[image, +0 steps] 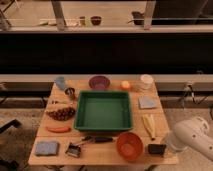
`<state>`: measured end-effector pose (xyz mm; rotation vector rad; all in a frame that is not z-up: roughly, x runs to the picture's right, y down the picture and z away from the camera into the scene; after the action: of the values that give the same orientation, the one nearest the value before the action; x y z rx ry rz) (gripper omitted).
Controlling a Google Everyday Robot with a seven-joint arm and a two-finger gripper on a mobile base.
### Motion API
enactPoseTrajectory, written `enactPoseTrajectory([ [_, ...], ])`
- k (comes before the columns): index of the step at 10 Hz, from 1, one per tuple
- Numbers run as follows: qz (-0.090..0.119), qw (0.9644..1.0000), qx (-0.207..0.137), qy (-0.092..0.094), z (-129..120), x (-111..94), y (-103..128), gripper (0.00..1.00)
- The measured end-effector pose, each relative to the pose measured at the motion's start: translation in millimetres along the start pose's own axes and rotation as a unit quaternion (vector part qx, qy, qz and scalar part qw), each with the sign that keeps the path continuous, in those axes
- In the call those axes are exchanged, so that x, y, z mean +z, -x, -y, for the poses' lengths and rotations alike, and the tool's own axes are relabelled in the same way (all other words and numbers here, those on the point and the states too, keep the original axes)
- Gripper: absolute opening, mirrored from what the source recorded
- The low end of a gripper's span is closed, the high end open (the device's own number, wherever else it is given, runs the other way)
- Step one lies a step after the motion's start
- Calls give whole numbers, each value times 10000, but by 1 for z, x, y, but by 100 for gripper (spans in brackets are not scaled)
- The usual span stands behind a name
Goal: Place eraser in tray
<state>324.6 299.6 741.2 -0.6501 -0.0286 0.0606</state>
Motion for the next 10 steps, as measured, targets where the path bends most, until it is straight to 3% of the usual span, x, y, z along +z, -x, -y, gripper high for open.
enactPoseTrajectory([
  [3,-32,9998,78,-167,23,-46,2,0],
  [6,106,9990,42,-429,48,-84,2,0],
  [8,162,9988,-26,-468,49,-88,5,0],
  [10,236,9983,-236,-488,53,-85,28,0],
])
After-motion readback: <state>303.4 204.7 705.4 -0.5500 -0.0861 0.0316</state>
